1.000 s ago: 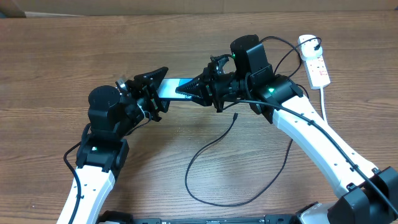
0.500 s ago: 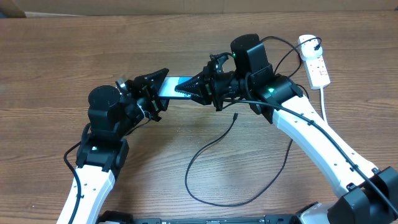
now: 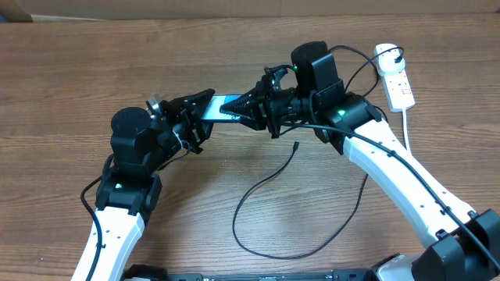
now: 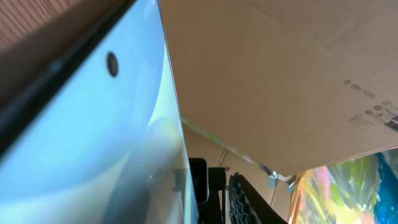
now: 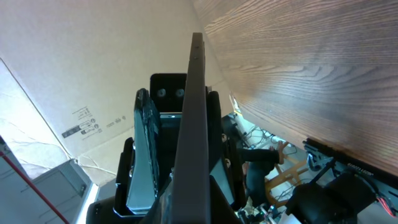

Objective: Plug charger to phone and switch on socket

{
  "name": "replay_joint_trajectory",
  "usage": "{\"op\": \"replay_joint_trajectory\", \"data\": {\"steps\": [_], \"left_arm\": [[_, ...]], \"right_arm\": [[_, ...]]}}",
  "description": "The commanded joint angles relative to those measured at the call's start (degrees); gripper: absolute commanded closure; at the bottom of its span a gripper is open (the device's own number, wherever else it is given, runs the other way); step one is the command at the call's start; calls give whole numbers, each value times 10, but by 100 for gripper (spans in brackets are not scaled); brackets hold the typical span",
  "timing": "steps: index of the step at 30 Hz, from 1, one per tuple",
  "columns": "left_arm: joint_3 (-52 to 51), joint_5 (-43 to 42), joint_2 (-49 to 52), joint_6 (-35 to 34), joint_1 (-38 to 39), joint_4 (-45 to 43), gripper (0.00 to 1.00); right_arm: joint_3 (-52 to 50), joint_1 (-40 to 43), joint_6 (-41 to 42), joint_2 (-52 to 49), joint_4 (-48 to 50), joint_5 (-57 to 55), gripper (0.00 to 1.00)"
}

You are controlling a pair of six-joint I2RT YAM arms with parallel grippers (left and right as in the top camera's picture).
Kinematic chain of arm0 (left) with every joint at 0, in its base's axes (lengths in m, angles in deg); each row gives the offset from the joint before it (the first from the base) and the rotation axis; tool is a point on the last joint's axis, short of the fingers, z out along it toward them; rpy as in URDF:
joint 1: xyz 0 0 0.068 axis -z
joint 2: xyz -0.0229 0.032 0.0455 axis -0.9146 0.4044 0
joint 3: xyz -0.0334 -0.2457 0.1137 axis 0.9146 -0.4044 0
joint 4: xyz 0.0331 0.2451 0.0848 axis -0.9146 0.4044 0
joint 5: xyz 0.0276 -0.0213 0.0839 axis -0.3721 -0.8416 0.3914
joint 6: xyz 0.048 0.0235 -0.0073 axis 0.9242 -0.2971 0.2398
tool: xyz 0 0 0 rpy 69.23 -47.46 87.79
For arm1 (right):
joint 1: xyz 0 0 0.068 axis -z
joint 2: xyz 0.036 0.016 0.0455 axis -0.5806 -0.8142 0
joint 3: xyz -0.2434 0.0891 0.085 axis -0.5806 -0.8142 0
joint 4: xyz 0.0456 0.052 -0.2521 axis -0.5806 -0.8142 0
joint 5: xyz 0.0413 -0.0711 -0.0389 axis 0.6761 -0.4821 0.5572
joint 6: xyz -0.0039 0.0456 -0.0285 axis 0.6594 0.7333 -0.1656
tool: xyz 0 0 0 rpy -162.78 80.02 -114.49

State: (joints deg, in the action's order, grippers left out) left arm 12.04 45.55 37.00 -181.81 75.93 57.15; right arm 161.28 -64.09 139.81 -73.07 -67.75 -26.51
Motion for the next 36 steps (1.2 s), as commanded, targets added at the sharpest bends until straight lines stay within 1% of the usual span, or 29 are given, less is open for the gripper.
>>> {"op": "replay_joint_trajectory", "data": {"steps": [1,5,9,14,18,22,32,36], "left_arm": [[2,-18,1,-24,4,-6,73],[2,-18,1,-24,4,-6,78],[2,-18,1,-24,4,-6,87],[2,-18,1,-24,4,-6,88],[2,-19,1,-24,4,-6,96],[2,-22,1,-28,4,-6,96],[2,-32,1,-28,4,-7,95],[2,-38,1,-41,4,-11,93]], "right_arm": [[9,6,-5,22,10,22,94],[9,6,-5,22,10,21,94],[9,6,-5,22,10,21,94],[9,7,-7,22,10,7,94],[9,7,-7,22,11,6,94],[9,9,-46,22,10,-18,94],[9,21,-61,21,6,-31,94],[8,21,-61,21,4,-33,94]]}}
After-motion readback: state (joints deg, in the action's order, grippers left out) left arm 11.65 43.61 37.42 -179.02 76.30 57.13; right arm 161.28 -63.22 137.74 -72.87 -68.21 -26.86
